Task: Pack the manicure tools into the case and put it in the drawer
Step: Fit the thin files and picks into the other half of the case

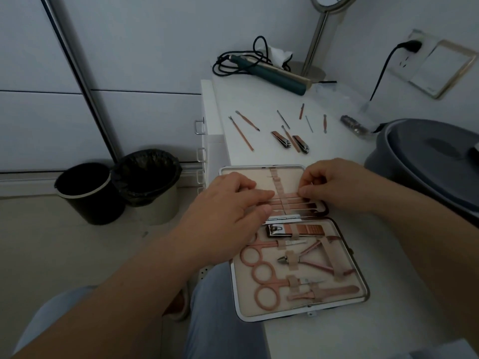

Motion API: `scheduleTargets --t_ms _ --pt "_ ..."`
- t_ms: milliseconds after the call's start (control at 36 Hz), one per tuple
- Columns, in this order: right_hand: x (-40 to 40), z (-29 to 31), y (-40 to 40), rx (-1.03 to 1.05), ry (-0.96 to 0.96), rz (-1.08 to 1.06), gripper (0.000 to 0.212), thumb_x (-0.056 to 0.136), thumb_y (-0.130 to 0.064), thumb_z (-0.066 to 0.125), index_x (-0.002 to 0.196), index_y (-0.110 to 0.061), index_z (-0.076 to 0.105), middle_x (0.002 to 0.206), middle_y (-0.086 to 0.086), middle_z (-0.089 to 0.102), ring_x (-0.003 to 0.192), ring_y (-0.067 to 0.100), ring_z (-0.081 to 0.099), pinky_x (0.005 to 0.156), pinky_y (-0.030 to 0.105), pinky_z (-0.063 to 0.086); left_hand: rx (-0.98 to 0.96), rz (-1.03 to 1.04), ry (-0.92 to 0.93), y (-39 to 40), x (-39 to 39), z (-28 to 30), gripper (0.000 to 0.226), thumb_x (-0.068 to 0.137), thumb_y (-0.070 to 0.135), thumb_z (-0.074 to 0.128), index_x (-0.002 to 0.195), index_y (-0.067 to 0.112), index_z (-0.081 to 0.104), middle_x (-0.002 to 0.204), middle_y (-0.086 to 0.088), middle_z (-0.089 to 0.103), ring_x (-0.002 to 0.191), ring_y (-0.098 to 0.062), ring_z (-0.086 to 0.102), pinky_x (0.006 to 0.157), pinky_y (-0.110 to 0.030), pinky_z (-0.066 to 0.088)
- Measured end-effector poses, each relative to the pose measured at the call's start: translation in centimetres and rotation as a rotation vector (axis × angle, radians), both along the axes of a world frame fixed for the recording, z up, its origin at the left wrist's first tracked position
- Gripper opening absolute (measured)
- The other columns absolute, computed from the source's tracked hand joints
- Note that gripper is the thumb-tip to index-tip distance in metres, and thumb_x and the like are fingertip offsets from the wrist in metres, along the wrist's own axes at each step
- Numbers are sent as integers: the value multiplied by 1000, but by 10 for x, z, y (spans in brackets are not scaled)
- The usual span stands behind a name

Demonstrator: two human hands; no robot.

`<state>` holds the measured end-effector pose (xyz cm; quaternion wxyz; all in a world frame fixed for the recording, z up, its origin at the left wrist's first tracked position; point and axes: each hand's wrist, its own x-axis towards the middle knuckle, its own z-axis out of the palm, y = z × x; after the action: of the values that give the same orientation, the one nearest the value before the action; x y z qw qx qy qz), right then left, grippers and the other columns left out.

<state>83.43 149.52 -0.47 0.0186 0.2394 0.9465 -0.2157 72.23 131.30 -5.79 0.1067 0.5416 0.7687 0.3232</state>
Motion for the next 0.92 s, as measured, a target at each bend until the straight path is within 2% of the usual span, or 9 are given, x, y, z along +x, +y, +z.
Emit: scheduleTargets --t_ms 111,250,333,417,583,778,861,917 --pt "-4 3 -4 81 -44 19 16 82 -31 64 67 -34 57 68 -15 56 60 -4 50 49 9 29 -31 -6 66 0 -1 3 49 82 58 30 125 43 47 120 15 39 112 -2 28 97 -25 28" --pt "0 1 -6 76 -13 11 17 81 -32 64 67 -35 57 68 -14 57 62 -2 50 52 13 30 -59 -16 181 0 -1 6 51 83 60 27 125 41 48 124 11 40 112 -4 29 94 -23 28" --pt "4 -3 -3 9 51 -51 12 77 -35 69 67 -32 62 64 -13 63 62 -1 56 55 16 37 -76 -26 217 -2 -1 6 48 86 59 28 127 40 46 127 10 40 115 -6 30 95 -24 28" --pt "10 -6 4 -33 91 -94 8 74 -34 71 70 -29 66 69 -11 67 69 1 60 62 20 46 -79 -22 205 -2 0 6 50 86 60 27 128 40 44 129 12 39 115 -4 28 93 -22 26" --pt "14 -11 8 -88 133 -115 7 76 -31 70 72 -30 65 75 -13 67 73 1 60 61 14 42 -60 -17 140 -3 0 6 52 83 60 28 126 39 47 128 13 39 114 -1 28 94 -22 28" --pt "15 -16 8 -83 161 -120 8 76 -34 69 71 -30 64 77 -7 68 78 12 64 73 27 51 -29 -3 112 -3 1 4 52 84 59 30 125 35 51 127 13 42 114 -2 31 96 -25 31" --pt "16 -17 8 -82 166 -128 8 76 -35 68 72 -29 64 77 -5 68 77 13 63 72 28 52 -15 3 99 -2 1 3 50 84 58 33 124 34 52 126 13 43 113 0 30 94 -23 29" --pt "15 -18 7 -90 162 -127 9 77 -35 68 72 -29 64 75 -7 67 74 9 63 67 23 53 -15 10 96 -3 2 4 48 86 57 33 124 34 52 127 13 42 113 0 29 94 -24 30"
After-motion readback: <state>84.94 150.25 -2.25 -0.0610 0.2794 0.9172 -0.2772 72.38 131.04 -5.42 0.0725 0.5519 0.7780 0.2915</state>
